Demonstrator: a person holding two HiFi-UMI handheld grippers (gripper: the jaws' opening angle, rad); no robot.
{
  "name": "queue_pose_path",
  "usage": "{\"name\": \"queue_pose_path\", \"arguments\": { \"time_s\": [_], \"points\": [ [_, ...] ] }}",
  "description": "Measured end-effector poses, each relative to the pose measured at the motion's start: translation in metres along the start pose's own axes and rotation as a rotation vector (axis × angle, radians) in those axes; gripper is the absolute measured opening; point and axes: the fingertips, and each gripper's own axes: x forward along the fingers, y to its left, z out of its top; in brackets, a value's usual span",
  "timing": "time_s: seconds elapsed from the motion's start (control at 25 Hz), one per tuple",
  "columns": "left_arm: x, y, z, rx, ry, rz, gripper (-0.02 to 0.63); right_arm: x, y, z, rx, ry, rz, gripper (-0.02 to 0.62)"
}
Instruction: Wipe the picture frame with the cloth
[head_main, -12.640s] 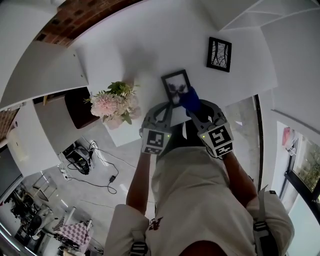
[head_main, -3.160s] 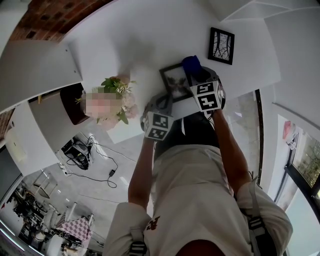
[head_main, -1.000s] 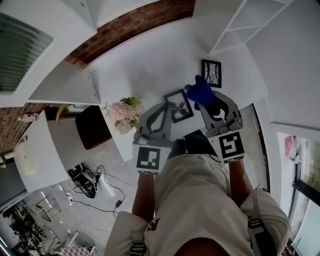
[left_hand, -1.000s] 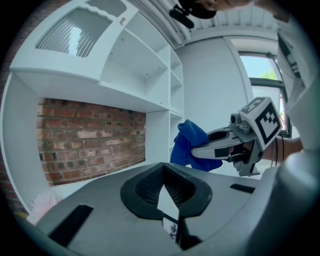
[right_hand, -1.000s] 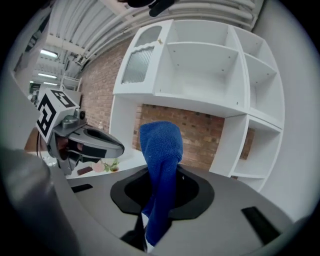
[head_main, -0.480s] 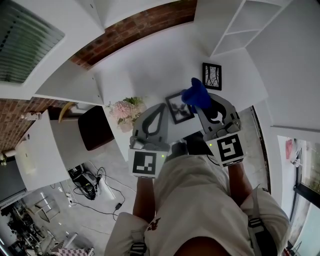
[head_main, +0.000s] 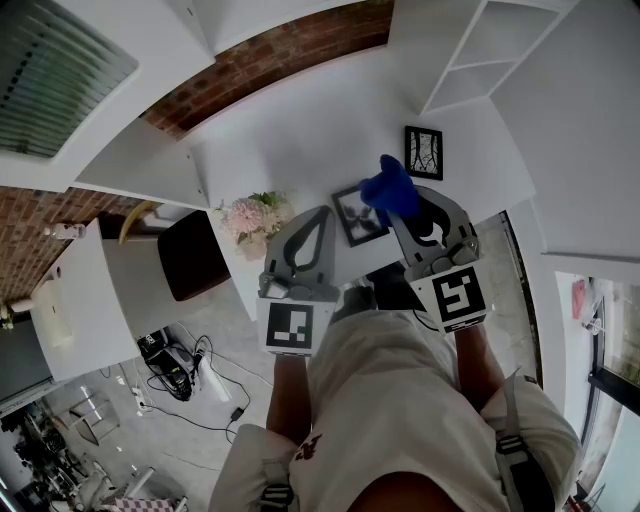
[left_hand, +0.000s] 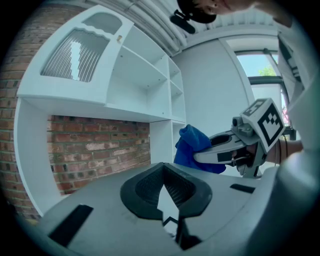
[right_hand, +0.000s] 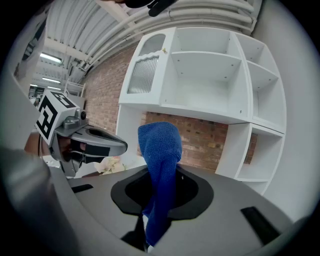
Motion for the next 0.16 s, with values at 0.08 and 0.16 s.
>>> {"name": "queue_pose_path", "arguments": {
  "time_s": [0.08, 0.16],
  "points": [
    [-0.0012, -0.0006, -0.0002, 0.006, 0.001, 0.000, 0.000, -0.0008, 0.0017, 0.0002, 0.000, 0.000, 0.000, 0.072],
    [-0.0022, -0.0008, -0.0015, 0.009, 0.004, 0.001, 0.000, -0.0010, 0.0037, 0.0001, 0.000, 0.000, 0.002, 0.072]
  ]
}}
